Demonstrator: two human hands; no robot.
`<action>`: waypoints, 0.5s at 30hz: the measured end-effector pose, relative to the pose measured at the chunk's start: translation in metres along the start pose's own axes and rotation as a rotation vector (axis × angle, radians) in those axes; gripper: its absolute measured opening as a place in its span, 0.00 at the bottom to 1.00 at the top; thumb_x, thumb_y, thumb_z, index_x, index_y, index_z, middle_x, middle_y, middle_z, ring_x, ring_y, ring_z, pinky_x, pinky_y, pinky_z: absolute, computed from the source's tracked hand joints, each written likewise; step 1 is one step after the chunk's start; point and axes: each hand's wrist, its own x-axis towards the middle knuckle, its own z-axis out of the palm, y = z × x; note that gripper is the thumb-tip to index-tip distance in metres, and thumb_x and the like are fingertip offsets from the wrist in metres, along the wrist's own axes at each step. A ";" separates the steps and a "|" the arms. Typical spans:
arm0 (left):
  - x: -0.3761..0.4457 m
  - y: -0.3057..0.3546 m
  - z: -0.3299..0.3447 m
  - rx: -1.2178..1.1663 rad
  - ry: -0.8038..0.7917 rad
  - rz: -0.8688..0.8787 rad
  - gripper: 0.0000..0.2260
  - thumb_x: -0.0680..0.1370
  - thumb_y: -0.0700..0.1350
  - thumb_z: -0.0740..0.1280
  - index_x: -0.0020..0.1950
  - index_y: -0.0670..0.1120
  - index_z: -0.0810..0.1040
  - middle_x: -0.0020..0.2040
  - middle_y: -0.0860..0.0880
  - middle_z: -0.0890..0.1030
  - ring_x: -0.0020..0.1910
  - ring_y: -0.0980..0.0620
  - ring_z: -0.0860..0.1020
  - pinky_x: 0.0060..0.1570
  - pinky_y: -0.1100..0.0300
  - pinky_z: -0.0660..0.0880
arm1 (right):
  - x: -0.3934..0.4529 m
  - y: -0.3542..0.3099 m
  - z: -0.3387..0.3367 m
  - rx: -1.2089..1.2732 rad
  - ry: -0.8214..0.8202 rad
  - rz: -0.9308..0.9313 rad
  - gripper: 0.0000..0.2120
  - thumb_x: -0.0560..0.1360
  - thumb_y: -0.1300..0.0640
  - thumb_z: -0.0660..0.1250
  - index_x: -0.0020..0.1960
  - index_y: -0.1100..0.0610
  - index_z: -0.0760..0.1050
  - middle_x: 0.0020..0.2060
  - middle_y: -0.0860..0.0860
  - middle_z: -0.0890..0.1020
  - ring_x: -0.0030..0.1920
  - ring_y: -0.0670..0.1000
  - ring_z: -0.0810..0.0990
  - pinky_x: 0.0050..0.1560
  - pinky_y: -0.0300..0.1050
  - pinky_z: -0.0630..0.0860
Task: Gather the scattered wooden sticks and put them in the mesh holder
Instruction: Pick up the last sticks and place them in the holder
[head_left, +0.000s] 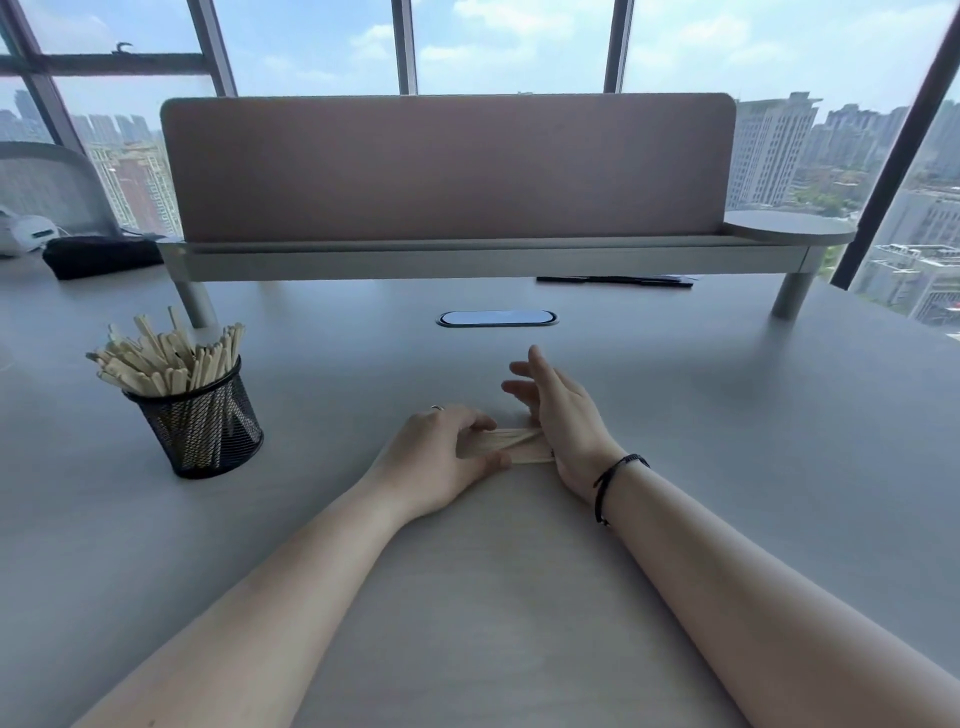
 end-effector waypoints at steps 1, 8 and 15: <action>0.000 0.000 0.000 0.006 0.003 0.006 0.21 0.72 0.60 0.74 0.62 0.53 0.81 0.58 0.56 0.82 0.58 0.57 0.77 0.55 0.63 0.71 | 0.000 0.002 -0.001 -0.003 -0.004 -0.001 0.18 0.80 0.39 0.60 0.56 0.50 0.80 0.55 0.49 0.84 0.59 0.45 0.81 0.63 0.44 0.71; 0.001 -0.006 0.001 0.038 0.046 0.072 0.19 0.68 0.63 0.67 0.52 0.55 0.83 0.45 0.56 0.79 0.47 0.52 0.79 0.47 0.52 0.77 | -0.015 0.010 -0.018 -1.035 -0.363 -0.361 0.24 0.76 0.35 0.62 0.67 0.45 0.74 0.66 0.43 0.78 0.67 0.46 0.71 0.69 0.45 0.66; -0.002 0.002 -0.003 0.066 -0.012 0.057 0.31 0.67 0.72 0.60 0.60 0.53 0.80 0.51 0.54 0.78 0.53 0.52 0.77 0.52 0.54 0.75 | -0.013 0.006 -0.029 -0.990 -0.418 -0.323 0.25 0.71 0.38 0.71 0.67 0.41 0.74 0.58 0.43 0.74 0.59 0.45 0.74 0.62 0.44 0.70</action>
